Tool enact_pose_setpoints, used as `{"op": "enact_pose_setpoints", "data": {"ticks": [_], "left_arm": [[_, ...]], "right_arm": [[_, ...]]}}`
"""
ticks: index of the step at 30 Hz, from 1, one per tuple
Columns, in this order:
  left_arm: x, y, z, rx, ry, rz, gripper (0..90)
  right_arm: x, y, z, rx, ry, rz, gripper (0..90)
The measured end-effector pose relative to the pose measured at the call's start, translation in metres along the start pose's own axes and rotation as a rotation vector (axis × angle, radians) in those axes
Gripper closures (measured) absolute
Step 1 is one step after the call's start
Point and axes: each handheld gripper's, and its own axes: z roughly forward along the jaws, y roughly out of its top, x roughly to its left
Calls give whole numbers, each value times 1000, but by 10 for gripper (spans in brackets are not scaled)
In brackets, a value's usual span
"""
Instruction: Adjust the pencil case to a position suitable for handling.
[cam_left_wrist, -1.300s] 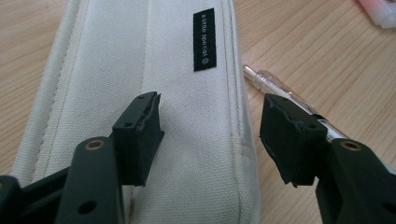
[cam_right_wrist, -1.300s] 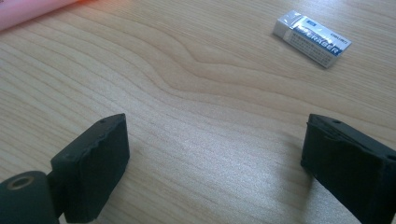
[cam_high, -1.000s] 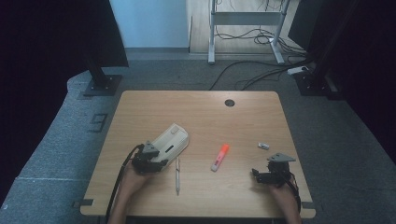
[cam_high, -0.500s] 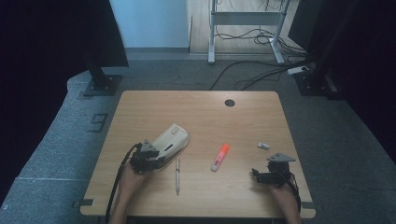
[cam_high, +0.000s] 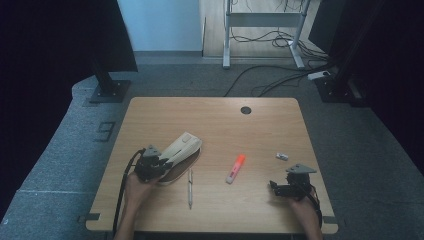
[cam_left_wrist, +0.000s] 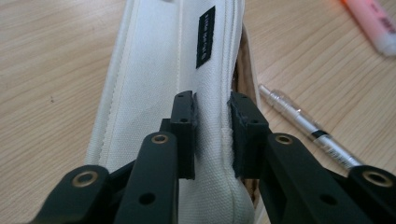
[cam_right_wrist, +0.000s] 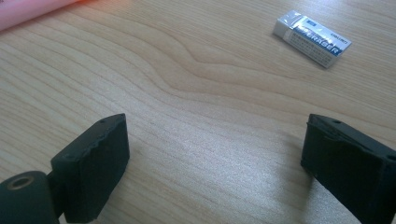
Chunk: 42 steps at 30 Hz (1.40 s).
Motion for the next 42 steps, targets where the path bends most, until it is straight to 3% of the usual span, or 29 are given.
{"op": "enact_pose_setpoints", "data": {"ticks": [4,11,21,30,35,42], "left_arm": [[6,3,-4,-15,-29,-45,751],[13,4,-11,-48,-55,-78,755],[14,3,-14,-55,-53,-79,758],[15,3,-14,-56,-58,-74,757],[17,2,-14,-58,-69,-82,756],[16,3,-14,-59,-64,-77,755]], "right_arm": [[0,0,0,0,0,0,72],[0,0,0,0,0,0,72],[0,0,0,0,2,-1,78],[-1,0,-1,-14,28,-19,125],[-1,3,-4,3,66,-44,127],[-13,12,-13,-19,74,-38,131]]}}
